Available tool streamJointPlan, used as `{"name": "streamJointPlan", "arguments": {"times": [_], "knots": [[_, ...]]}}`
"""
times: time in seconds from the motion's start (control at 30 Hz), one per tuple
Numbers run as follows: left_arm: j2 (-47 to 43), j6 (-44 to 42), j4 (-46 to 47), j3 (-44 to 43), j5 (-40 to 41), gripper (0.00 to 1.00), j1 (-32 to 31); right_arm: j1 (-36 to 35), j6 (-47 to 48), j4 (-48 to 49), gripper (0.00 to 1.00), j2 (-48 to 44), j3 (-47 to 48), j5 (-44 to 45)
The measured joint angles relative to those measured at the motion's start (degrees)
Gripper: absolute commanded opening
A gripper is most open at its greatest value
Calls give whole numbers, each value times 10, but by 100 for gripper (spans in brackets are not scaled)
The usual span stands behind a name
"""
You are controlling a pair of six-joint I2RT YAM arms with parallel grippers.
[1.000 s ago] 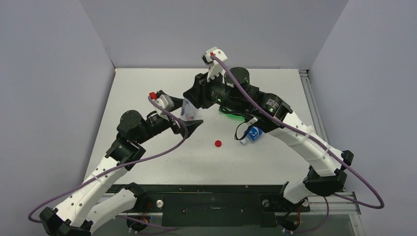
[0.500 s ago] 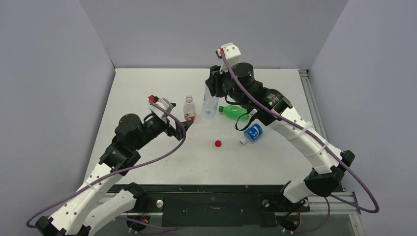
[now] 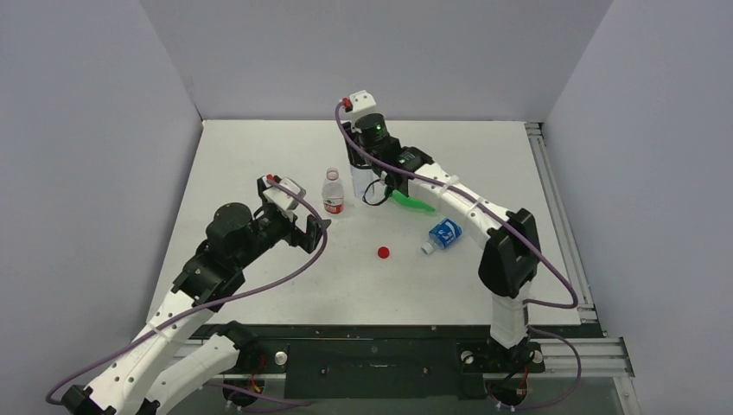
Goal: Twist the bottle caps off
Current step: Place the plastic bottle at the center of the board.
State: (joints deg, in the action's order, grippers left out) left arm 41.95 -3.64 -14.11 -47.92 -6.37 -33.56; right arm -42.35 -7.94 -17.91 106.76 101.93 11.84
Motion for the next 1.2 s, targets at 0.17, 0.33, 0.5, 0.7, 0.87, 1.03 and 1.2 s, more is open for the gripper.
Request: {"name": "streamJointPlan", "arguments": {"times": [0.17, 0.33, 0.5, 0.7, 0.87, 1.03, 1.2], "knots": [[9, 2, -13, 0, 8, 97, 5, 4, 11, 39, 0, 68, 8, 5], [-3, 5, -12, 0, 8, 97, 10, 8, 13, 94, 0, 91, 8, 11], [-12, 6, -11, 0, 8, 97, 12, 9, 11, 158, 0, 94, -3, 23], [-14, 7, -9, 1, 5, 96, 14, 11, 6, 193, 0, 96, -37, 38], [-14, 10, -7, 1, 1, 96, 15, 11, -2, 200, 0, 113, -38, 47], [-14, 13, -7, 1, -2, 97, 15, 16, -16, 200, 0, 118, -43, 48], [-14, 15, -7, 1, -4, 97, 17, 29, -32, 194, 9, 122, -43, 44]]}}
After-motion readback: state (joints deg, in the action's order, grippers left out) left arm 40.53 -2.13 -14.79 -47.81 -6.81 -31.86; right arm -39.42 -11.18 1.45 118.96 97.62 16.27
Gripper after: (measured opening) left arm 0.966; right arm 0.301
